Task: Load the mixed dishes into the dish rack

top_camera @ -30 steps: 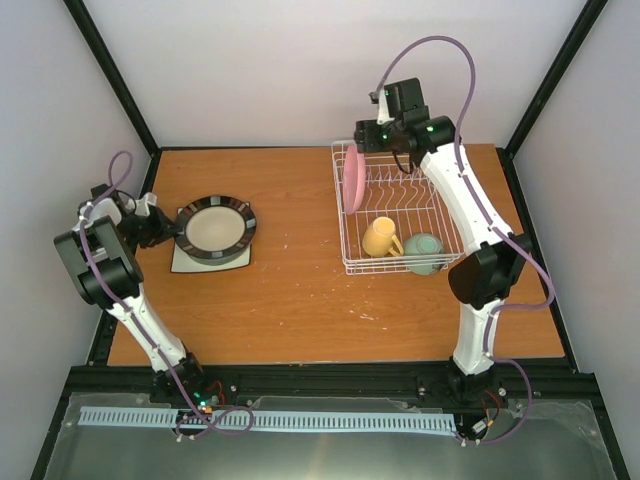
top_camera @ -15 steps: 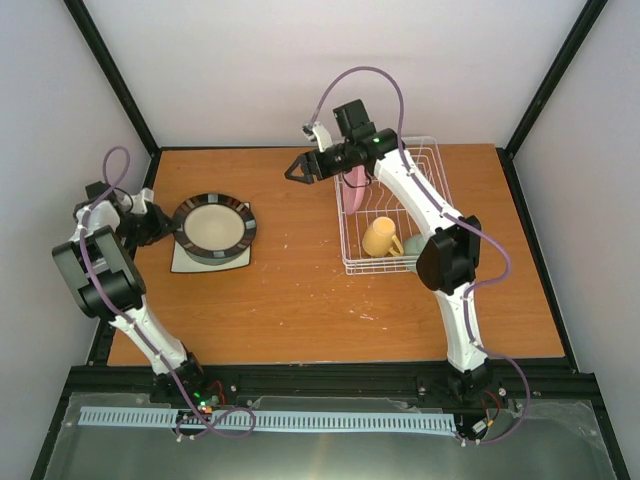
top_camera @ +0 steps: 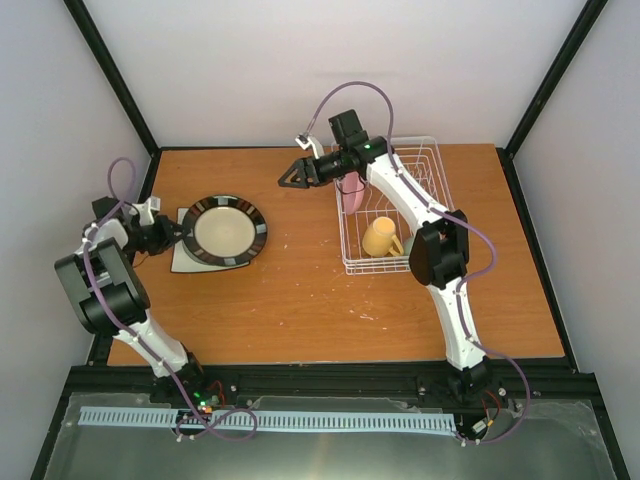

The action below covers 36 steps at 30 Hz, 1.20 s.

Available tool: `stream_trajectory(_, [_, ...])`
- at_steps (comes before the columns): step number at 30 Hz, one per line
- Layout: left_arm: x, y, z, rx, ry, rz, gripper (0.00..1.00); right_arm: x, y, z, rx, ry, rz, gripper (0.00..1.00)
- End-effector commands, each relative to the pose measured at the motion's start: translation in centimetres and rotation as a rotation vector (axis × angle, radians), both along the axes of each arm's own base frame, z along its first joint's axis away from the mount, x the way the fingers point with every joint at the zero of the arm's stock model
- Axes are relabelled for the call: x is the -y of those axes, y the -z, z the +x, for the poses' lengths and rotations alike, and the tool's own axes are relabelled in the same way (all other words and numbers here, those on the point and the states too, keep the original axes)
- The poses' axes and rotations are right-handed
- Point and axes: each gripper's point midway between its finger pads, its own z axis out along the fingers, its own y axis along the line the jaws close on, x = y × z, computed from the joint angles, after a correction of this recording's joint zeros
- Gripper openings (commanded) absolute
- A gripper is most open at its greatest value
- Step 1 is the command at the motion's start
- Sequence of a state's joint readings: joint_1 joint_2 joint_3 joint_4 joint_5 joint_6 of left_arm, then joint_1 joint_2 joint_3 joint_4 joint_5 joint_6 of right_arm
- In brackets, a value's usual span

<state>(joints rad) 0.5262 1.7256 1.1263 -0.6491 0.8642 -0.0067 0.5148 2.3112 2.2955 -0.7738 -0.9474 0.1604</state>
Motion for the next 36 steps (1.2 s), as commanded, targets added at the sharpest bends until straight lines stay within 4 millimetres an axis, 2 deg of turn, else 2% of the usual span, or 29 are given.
stream_trajectory(1, [1.8,-4.6,1.1,0.217,0.069,-0.1,0.01,-0.6,0.7,-0.2,-0.043,-0.032,0.036,0.73])
stream_trajectory(13, [2.8,-8.3,2.3,0.405,0.179,-0.261,0.01,-0.6,1.9,0.1,-0.054,-0.021,0.013,0.73])
stream_trajectory(19, [3.6,-9.4,1.7,0.482,0.266,-0.413,0.01,-0.6,2.0,0.1,-0.071,-0.031,0.028,0.74])
stream_trajectory(23, [4.0,-11.4,1.0,0.535,0.327,-0.488,0.01,-0.8,2.0,0.1,-0.079,-0.038,0.04,0.74])
stream_trajectory(30, [4.6,-14.7,-0.1,0.586,0.364,-0.517,0.01,-1.5,1.6,-0.2,-0.1,-0.053,0.066,0.74])
stream_trajectory(36, [5.3,-16.4,-0.9,0.604,0.387,-0.512,0.0,-2.7,1.1,-1.3,-0.094,-0.087,0.076,0.75])
